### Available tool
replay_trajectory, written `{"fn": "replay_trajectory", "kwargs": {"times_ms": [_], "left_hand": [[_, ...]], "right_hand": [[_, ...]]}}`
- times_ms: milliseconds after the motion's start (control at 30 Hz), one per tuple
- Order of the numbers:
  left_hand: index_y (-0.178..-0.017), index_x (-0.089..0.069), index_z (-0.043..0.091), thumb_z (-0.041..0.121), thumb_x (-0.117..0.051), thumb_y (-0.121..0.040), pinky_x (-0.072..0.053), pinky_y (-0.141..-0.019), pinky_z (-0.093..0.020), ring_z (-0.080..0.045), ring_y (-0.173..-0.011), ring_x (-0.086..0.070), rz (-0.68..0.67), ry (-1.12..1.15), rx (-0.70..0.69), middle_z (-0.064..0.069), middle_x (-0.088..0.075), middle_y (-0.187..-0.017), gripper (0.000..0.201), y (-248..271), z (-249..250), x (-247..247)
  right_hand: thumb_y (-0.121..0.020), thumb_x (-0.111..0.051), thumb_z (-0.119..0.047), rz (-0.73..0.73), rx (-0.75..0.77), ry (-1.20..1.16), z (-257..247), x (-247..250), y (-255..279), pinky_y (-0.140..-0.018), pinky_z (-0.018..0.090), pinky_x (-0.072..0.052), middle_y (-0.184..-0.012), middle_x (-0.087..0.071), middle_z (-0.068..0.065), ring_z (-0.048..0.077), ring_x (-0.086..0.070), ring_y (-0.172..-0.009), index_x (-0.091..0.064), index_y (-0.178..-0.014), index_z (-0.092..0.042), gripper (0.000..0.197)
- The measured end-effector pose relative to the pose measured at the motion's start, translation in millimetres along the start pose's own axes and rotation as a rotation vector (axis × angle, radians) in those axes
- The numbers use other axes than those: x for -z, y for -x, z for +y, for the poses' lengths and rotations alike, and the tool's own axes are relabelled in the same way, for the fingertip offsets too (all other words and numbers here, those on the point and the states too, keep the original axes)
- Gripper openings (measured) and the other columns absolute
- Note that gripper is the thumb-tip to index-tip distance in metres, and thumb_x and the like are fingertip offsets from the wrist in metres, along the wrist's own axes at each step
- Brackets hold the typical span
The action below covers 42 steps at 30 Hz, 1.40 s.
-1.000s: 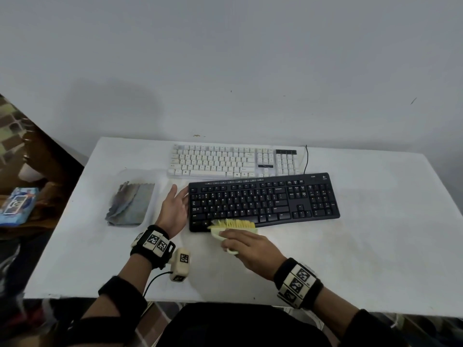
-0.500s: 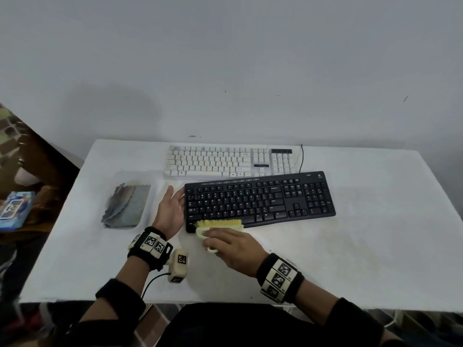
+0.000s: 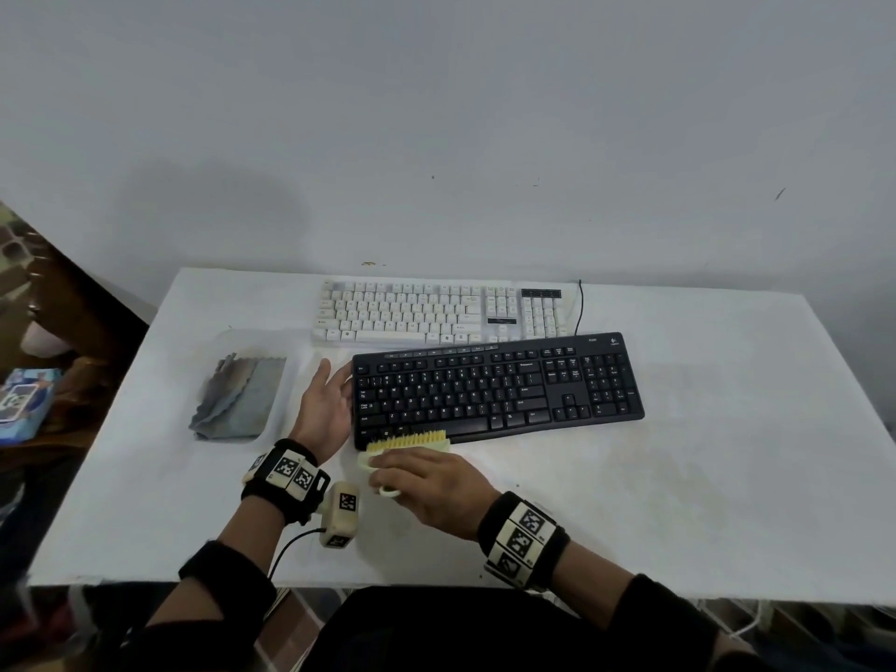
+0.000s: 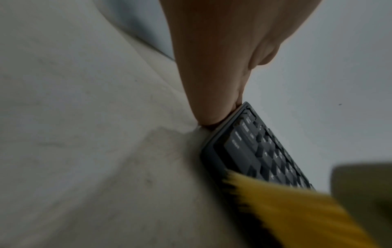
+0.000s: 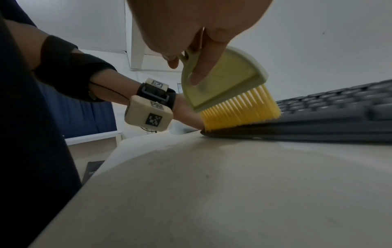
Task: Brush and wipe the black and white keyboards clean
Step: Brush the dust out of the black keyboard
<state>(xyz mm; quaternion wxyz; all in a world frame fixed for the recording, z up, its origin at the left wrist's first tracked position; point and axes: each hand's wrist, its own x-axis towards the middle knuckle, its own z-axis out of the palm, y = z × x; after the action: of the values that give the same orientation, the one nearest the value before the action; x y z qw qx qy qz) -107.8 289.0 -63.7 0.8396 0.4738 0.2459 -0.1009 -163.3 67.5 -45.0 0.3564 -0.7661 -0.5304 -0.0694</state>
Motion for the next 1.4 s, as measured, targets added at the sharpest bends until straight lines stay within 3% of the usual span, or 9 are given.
{"fn": "replay_trajectory", "kwargs": {"times_ms": [100,367,467,567,733,800,1133,1300,1400], "left_hand": [[-0.149,-0.050,0.013,0.056,-0.024,-0.109,-0.038,-0.115,-0.044,-0.025,-0.136,-0.054,0.002,-0.008,0.006,-0.010,-0.062,-0.143,0.064,-1.8,-1.3,0.7],[-0.149,-0.050,0.014,0.055,-0.025,-0.109,-0.038,-0.115,-0.045,-0.023,-0.135,-0.055,0.005,-0.007,0.014,-0.008,-0.062,-0.144,0.063,-0.9,-0.9,0.1],[-0.145,-0.053,0.015,0.055,-0.024,-0.109,-0.043,-0.107,-0.041,-0.022,-0.133,-0.057,0.007,-0.015,0.002,-0.009,-0.063,-0.142,0.061,-0.2,-1.0,-0.8],[-0.149,-0.050,0.014,0.055,-0.025,-0.109,-0.043,-0.107,-0.042,-0.024,-0.136,-0.054,0.010,-0.013,0.003,-0.009,-0.061,-0.144,0.063,-1.0,-1.9,0.1],[-0.152,-0.047,0.013,0.056,-0.026,-0.108,-0.040,-0.113,-0.043,-0.024,-0.137,-0.053,0.011,-0.010,0.002,-0.008,-0.060,-0.146,0.064,-2.5,-2.6,1.3],[-0.152,-0.047,0.014,0.056,-0.026,-0.108,-0.043,-0.108,-0.042,-0.024,-0.138,-0.053,0.004,-0.007,0.006,-0.008,-0.059,-0.147,0.064,-2.7,-2.5,2.0],[-0.148,-0.051,0.015,0.055,-0.027,-0.108,-0.047,-0.097,-0.039,-0.024,-0.133,-0.056,0.027,-0.021,0.002,-0.007,-0.063,-0.142,0.061,-0.3,-1.7,-2.3],[-0.151,-0.048,0.015,0.056,-0.028,-0.108,-0.046,-0.102,-0.040,-0.024,-0.137,-0.054,0.030,-0.025,0.003,-0.007,-0.060,-0.145,0.063,-1.3,-1.8,-0.3],[-0.151,-0.048,0.015,0.055,-0.030,-0.108,-0.044,-0.106,-0.041,-0.024,-0.138,-0.052,0.030,-0.037,0.003,-0.007,-0.059,-0.147,0.061,-1.4,-2.4,1.7]], "right_hand": [[-0.095,-0.062,-0.014,0.015,-0.045,0.064,7.8,14.4,15.4,-0.089,0.033,-0.058,-0.124,-0.069,0.006,0.023,-0.066,-0.111,-0.058,-0.116,-0.018,0.022],[-0.101,-0.058,-0.017,0.091,-0.063,0.071,8.6,40.2,36.8,-0.096,0.022,-0.050,-0.118,-0.070,0.003,0.018,-0.065,-0.110,-0.065,-0.107,-0.012,0.010],[-0.097,-0.064,-0.012,0.077,-0.051,0.013,4.9,27.1,27.6,-0.093,0.027,-0.052,-0.117,-0.070,0.007,0.022,-0.066,-0.109,-0.063,-0.107,-0.011,0.010],[-0.098,-0.062,-0.012,0.050,-0.063,-0.007,4.7,21.8,26.9,-0.089,0.032,-0.055,-0.116,-0.070,0.008,0.025,-0.066,-0.107,-0.063,-0.107,-0.010,0.010],[-0.093,-0.063,-0.012,0.134,-0.170,0.061,12.7,47.5,44.6,-0.085,0.027,-0.054,-0.109,-0.072,0.001,0.018,-0.067,-0.099,-0.063,-0.099,-0.013,0.006],[-0.090,-0.065,-0.009,0.170,-0.203,0.075,14.4,55.2,53.2,-0.081,0.027,-0.054,-0.106,-0.072,-0.001,0.017,-0.068,-0.096,-0.064,-0.096,-0.012,0.007],[-0.092,-0.067,-0.007,0.216,-0.124,-0.006,-0.4,33.8,21.4,-0.084,0.027,-0.055,-0.102,-0.073,0.003,0.022,-0.070,-0.092,-0.068,-0.092,-0.006,0.001],[-0.088,-0.067,-0.008,0.194,-0.176,0.056,13.6,45.2,41.4,-0.073,0.032,-0.056,-0.099,-0.074,0.002,0.020,-0.069,-0.085,-0.062,-0.096,-0.012,0.010],[-0.085,-0.070,-0.008,0.252,-0.262,0.102,23.1,59.2,63.1,-0.069,0.035,-0.057,-0.098,-0.075,-0.001,0.018,-0.070,-0.083,-0.065,-0.093,-0.012,0.010]]}}
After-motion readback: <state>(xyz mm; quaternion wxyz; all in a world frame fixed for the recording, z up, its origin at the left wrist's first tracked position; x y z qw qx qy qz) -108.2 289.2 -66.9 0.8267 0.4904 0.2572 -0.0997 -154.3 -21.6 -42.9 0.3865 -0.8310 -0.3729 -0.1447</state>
